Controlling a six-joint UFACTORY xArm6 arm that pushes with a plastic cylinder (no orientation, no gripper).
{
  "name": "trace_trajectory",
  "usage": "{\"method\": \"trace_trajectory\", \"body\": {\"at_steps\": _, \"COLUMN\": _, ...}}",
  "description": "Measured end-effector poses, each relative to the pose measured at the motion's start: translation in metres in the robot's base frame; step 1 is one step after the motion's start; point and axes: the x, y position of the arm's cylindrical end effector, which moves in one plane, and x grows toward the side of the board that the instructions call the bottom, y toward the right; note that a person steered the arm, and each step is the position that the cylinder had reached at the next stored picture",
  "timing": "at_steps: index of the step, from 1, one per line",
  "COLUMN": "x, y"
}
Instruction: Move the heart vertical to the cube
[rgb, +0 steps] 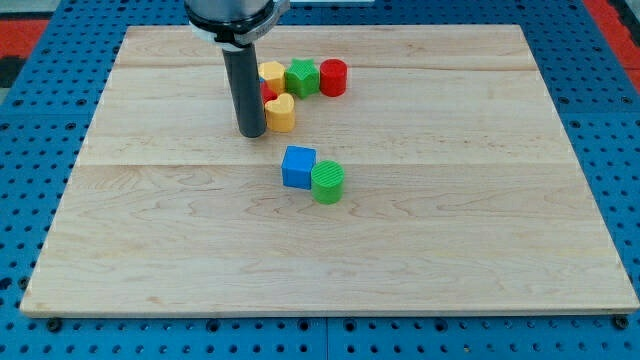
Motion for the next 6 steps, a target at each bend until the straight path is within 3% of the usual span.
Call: {"method": "trace_trajectory", "body": {"at_steps": 6, "x": -0.008, "y": 0.061}}
